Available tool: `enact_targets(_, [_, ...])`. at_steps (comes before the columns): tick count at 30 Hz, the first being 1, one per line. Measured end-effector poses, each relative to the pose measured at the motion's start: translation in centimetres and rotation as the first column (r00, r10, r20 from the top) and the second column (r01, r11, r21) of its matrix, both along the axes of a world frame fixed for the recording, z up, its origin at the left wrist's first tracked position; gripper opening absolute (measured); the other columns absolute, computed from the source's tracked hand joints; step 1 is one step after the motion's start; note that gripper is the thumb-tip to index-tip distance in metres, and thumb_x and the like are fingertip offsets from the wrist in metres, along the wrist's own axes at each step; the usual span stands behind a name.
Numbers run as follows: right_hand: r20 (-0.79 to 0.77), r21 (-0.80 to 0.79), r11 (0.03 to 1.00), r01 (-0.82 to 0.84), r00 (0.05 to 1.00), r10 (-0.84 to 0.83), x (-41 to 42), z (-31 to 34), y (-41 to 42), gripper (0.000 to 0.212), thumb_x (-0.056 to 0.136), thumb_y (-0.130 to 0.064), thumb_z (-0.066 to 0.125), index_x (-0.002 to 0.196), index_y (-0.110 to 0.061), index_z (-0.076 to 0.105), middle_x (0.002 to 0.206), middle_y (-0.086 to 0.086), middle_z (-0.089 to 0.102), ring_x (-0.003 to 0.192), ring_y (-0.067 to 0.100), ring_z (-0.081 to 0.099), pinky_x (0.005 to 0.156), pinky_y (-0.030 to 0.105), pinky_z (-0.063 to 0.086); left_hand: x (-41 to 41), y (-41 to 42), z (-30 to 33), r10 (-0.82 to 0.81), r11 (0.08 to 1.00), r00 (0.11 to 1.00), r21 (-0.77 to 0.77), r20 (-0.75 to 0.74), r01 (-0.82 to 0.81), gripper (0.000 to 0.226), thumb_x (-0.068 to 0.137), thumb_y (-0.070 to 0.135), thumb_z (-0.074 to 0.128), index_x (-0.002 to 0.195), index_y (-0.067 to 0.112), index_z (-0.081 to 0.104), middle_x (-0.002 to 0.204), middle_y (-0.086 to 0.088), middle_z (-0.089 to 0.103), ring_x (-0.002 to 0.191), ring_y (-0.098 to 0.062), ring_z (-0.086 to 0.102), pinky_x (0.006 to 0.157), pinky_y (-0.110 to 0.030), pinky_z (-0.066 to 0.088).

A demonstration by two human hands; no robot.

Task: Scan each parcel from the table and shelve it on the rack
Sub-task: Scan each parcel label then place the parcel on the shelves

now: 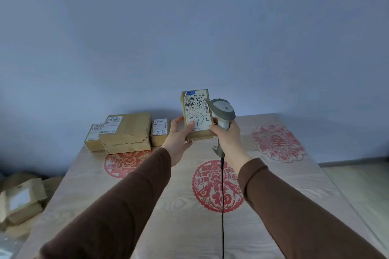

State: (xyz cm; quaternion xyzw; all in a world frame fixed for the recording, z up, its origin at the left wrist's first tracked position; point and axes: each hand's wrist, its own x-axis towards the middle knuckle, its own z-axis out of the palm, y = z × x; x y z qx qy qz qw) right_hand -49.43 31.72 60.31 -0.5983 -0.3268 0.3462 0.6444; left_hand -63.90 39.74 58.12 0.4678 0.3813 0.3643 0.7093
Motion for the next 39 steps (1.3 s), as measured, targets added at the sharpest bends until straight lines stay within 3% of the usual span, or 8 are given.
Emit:
enact_targets(3, [0.126,0.050,0.999,0.019,0.992,-0.025,-0.8,3.7,-3.6,0.026,0.091,-0.016,0.075,0.116,-0.017,0.066,0.101,-0.005,0.074,0.088,0.008,0.070,0.071,0.017,0.054,-0.5,-2.6,2.9,0.011,0.996,1.000,0.090,0.011,-0.012,0.047,0.104,0.026,0.062,0.144,0.031,0.039,0.128,-0.003,0.070,0.106,-0.020,0.066,0.104,-0.038,0.046])
enact_targets(7, [0.295,0.067,0.998,0.019,0.955,-0.038,-1.5,8.2,-7.9,0.022,0.093,-0.034,0.073,0.102,-0.016,0.066,0.073,-0.001,0.067,0.059,0.017,0.064,0.062,0.038,0.055,-0.6,-4.8,6.3,0.050,0.968,0.998,0.248,-0.035,-0.040,0.043,0.106,0.024,0.058,0.142,0.032,0.036,0.113,0.001,0.067,0.094,-0.017,0.058,0.078,-0.026,0.046])
enact_targets(11, [0.411,0.079,0.996,0.032,0.910,-0.062,-1.9,11.6,-11.1,0.023,0.095,-0.042,0.067,0.103,-0.022,0.063,0.062,-0.003,0.064,0.048,0.014,0.060,0.054,0.033,0.051,-0.1,-6.2,8.3,0.047,0.966,0.998,0.254,0.030,-0.053,0.045,0.102,0.030,0.065,0.138,0.034,0.038,0.120,-0.014,0.073,0.101,-0.024,0.062,0.087,-0.037,0.046])
enact_targets(16, [0.425,0.079,0.996,0.048,0.902,-0.077,-1.7,13.6,-13.4,0.028,0.091,-0.048,0.068,0.105,-0.026,0.058,0.073,-0.005,0.065,0.057,0.016,0.064,0.062,0.043,0.059,1.1,-8.0,10.0,0.034,0.954,0.997,0.295,0.075,-0.054,0.053,0.102,0.024,0.066,0.143,0.027,0.034,0.128,-0.019,0.070,0.108,-0.028,0.069,0.090,-0.036,0.053])
enact_targets(22, [0.405,0.094,0.995,0.031,0.912,-0.067,-0.6,15.5,-16.2,0.025,0.095,-0.042,0.067,0.108,-0.023,0.059,0.080,-0.004,0.069,0.043,0.009,0.058,0.049,0.029,0.051,2.9,-10.5,10.8,0.044,0.943,0.996,0.326,0.080,-0.068,0.055,0.100,0.023,0.068,0.144,0.027,0.035,0.129,-0.018,0.070,0.108,-0.024,0.069,0.087,-0.030,0.052])
enact_targets(31, [0.388,0.093,0.995,-0.023,0.922,-0.015,2.0,16.3,-19.4,0.025,0.096,-0.042,0.065,0.108,-0.020,0.061,0.084,-0.002,0.069,0.039,0.008,0.054,0.042,0.024,0.046,5.4,-14.4,11.3,0.079,0.925,0.996,0.368,0.048,-0.092,0.056,0.101,0.026,0.067,0.146,0.028,0.033,0.129,-0.014,0.068,0.108,-0.020,0.066,0.087,-0.028,0.049])
enact_targets(39, [0.351,0.124,0.989,-0.084,0.936,0.036,3.5,16.3,-21.2,0.021,0.097,-0.040,0.065,0.107,-0.023,0.061,0.086,0.000,0.069,0.041,0.011,0.054,0.045,0.027,0.047,6.2,-16.9,11.6,0.109,0.917,0.994,0.383,0.027,-0.111,0.054,0.101,0.028,0.067,0.144,0.030,0.034,0.129,-0.014,0.068,0.112,-0.023,0.065,0.093,-0.033,0.049])
